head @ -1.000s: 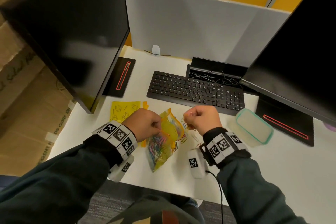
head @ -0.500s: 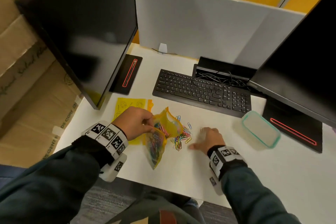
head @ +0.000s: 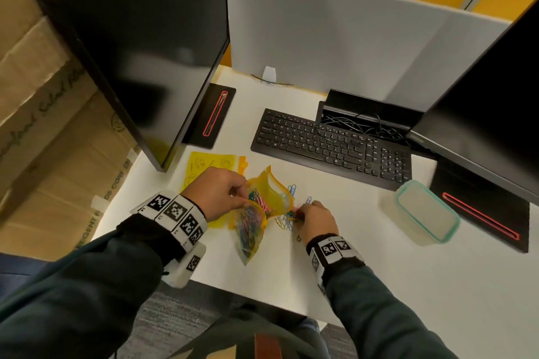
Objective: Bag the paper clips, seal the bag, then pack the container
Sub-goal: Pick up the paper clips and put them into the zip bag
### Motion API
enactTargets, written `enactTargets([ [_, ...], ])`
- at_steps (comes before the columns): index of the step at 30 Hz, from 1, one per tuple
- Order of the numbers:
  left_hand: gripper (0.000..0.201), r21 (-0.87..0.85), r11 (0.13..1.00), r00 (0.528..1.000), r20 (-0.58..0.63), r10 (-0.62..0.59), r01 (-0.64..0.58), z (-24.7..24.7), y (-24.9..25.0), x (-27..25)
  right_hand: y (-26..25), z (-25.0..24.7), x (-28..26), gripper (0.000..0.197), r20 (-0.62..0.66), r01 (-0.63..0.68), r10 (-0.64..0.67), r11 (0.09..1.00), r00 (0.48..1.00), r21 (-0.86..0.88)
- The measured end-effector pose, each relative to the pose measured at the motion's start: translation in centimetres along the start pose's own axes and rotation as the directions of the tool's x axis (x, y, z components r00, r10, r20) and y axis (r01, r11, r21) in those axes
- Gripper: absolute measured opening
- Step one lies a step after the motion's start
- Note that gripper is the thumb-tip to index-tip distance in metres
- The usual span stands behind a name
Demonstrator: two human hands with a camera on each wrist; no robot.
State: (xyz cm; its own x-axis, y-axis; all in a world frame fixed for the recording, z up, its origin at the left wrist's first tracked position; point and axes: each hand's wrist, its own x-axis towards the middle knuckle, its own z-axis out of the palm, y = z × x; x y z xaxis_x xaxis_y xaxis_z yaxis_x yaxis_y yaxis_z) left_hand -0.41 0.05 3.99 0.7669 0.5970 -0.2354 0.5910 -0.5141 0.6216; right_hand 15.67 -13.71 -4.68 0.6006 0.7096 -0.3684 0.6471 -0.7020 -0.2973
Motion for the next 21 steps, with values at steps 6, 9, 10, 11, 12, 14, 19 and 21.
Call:
enactTargets([
  [6,0.007,0.014,0.999,0.999,0.008,0.046,-0.046,0.7,0.6,0.1,0.3,-0.7,0.5,0.027,-0.008,-0.063,0.064,0.997,0.998,0.050],
  [9,0.004,0.030,0.997,0.997,0.004,0.073,-0.073,0.9,1.0,0.2,1.4,-1.4,0.5,0.023,-0.028,-0.133,0.140,0.977,0.990,0.169],
  [10,0.004,0.033,0.996,0.997,0.006,0.081,-0.081,0.9,1.1,0.2,1.8,-1.8,0.4,0.020,-0.036,-0.158,0.169,0.964,0.985,0.216],
  [11,0.005,0.032,0.996,0.996,0.008,0.089,-0.089,1.0,1.2,0.2,2.2,-2.1,0.3,0.015,-0.055,-0.169,0.190,0.949,0.980,0.264],
  [12,0.006,0.032,0.995,0.996,0.013,0.091,-0.091,1.1,1.3,0.2,2.4,-2.5,0.0,0.011,-0.065,-0.180,0.211,0.931,0.975,0.319],
  [14,0.007,0.037,0.995,0.995,0.024,0.096,-0.097,1.2,1.5,0.3,2.8,-3.6,-0.6,0.014,-0.081,-0.165,0.224,0.878,0.971,0.450],
  [19,0.004,0.035,0.993,0.993,0.046,0.113,-0.114,1.6,2.1,0.7,1.0,-7.0,-2.7,0.028,-0.127,-0.017,0.139,0.734,0.982,0.679],
  [21,0.004,0.043,0.991,0.991,0.051,0.121,-0.123,1.8,2.5,0.8,-0.8,-7.8,-3.0,0.024,-0.080,-0.018,0.100,0.724,0.992,0.690],
])
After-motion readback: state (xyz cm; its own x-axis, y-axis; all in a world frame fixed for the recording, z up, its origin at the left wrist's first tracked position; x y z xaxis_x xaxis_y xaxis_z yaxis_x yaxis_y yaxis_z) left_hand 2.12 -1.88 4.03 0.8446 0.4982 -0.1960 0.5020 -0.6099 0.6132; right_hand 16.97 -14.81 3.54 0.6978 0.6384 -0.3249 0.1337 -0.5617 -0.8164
